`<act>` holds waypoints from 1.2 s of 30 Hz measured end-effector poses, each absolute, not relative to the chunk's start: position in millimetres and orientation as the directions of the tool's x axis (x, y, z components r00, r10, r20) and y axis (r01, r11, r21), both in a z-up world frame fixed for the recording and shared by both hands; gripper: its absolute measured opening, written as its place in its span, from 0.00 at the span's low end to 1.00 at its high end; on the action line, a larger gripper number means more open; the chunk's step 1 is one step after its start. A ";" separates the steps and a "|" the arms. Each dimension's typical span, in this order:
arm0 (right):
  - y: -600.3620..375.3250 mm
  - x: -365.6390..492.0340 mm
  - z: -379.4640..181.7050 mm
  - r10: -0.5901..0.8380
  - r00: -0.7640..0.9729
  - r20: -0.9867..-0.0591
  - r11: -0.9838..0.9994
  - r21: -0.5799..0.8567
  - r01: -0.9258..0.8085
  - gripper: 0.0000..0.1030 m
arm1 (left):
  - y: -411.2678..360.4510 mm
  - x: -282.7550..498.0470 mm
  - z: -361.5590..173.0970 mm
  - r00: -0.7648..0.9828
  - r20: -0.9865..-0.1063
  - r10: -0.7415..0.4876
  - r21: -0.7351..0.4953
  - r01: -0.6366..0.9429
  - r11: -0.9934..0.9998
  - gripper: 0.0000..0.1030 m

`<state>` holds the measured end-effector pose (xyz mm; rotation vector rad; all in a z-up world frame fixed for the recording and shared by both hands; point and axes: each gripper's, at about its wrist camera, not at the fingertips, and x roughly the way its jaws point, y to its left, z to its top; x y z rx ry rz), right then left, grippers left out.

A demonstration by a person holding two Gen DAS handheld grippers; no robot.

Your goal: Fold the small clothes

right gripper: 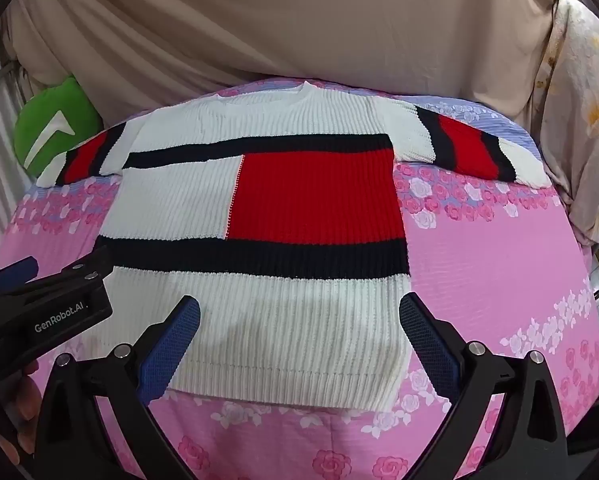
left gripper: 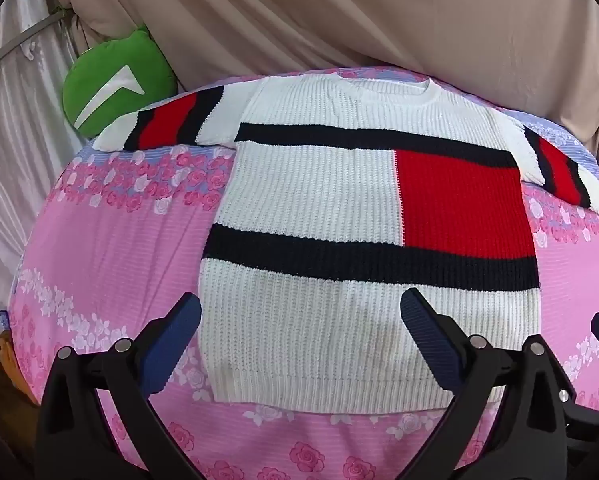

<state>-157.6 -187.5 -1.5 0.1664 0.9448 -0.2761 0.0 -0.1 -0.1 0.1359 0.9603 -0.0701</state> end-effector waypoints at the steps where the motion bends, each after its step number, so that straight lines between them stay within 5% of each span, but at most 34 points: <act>1: -187.6 -156.5 -1.7 -0.159 0.542 -0.825 0.953 0.016 0.303 0.95 | -0.2 0.1 -0.3 0.571 -0.821 0.002 0.085 0.119 0.989 0.95; 36: -186.1 -146.8 1.2 -0.152 0.559 -0.816 0.954 0.028 0.300 0.95 | -2.8 3.0 -6.4 0.573 -0.819 0.028 0.117 0.119 0.986 0.95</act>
